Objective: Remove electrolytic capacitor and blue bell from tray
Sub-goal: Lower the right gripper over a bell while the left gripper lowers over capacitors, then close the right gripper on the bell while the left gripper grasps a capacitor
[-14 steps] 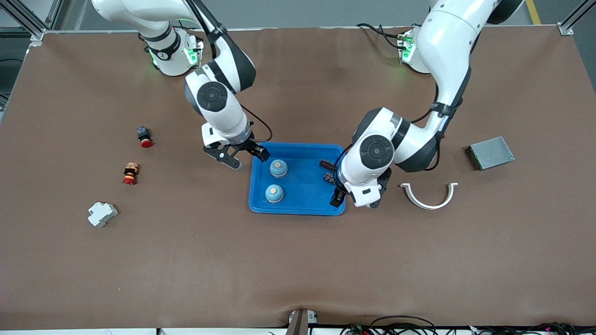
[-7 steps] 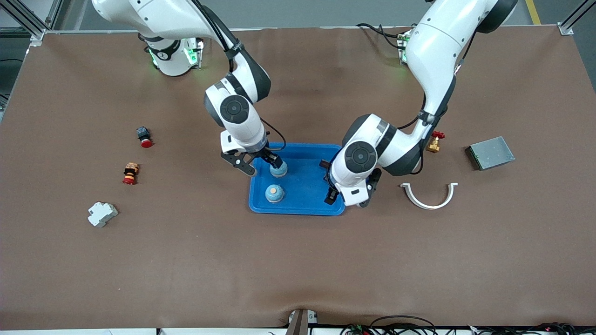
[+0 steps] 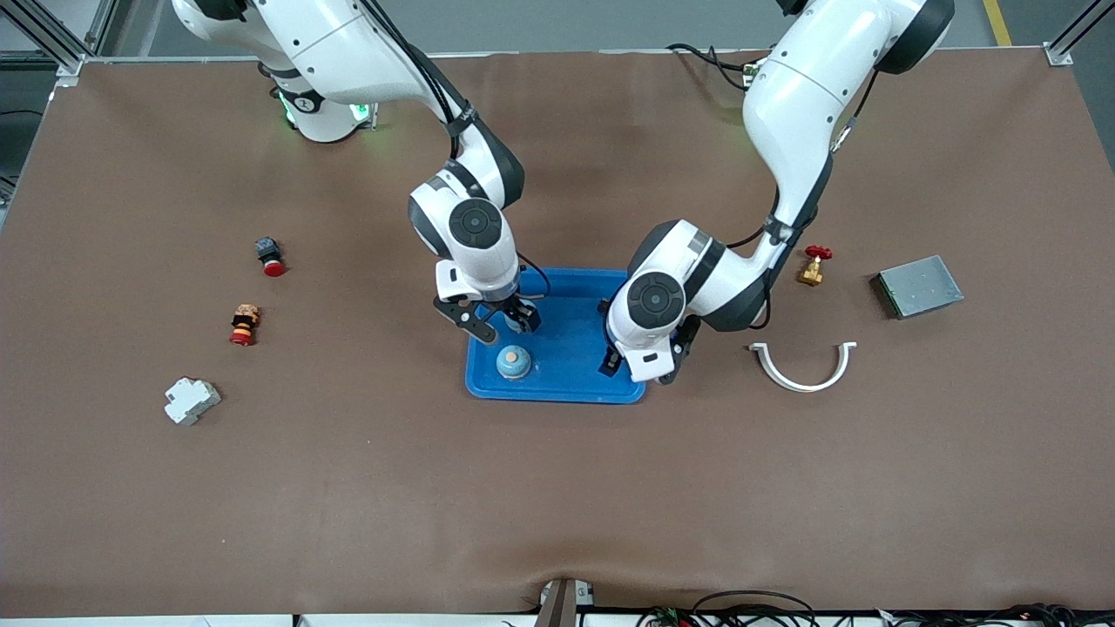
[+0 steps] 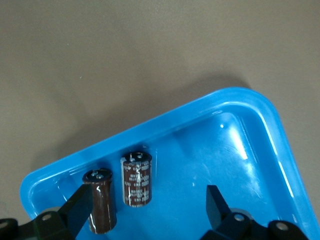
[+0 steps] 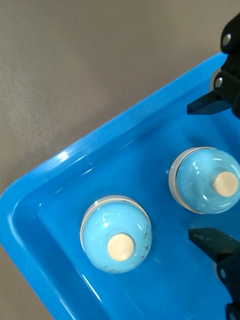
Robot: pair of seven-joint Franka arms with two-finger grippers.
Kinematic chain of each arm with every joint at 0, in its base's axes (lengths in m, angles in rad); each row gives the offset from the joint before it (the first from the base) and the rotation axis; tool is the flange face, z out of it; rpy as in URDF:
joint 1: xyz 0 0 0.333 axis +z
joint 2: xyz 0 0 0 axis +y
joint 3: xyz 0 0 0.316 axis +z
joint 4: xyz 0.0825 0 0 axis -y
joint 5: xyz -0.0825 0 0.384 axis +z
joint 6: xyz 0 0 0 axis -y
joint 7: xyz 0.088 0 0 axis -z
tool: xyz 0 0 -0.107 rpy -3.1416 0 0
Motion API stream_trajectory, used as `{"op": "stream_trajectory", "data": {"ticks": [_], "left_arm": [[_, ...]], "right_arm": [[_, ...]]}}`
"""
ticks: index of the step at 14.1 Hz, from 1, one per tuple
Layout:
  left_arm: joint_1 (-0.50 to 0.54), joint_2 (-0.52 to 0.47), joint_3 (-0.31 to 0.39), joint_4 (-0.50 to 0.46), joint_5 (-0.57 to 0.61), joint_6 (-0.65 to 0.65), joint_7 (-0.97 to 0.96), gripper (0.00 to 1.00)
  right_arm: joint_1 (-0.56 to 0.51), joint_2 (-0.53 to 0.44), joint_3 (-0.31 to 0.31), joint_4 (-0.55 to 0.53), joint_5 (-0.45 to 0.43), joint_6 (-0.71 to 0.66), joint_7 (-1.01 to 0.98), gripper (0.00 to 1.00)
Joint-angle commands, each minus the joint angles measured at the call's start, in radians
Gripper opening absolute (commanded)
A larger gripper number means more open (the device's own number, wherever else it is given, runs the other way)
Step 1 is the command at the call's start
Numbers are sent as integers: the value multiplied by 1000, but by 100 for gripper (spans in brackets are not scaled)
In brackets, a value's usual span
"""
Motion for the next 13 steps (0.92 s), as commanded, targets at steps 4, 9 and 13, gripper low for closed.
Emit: {"op": "stream_trajectory", "data": {"ticks": [4,9,13], "left_arm": [[-11,20,10,15,35,49,-19,100],[-11,40,10,16,47,80,-21,100],[-17,72,10,16,70,84,-22,100]], "right_arm": [[19,45,-10,56,-23,-7,57,100],[31,64,-9,57,-6,45,96,100],[40,71,-9,56,-6,49,103,100]]}}
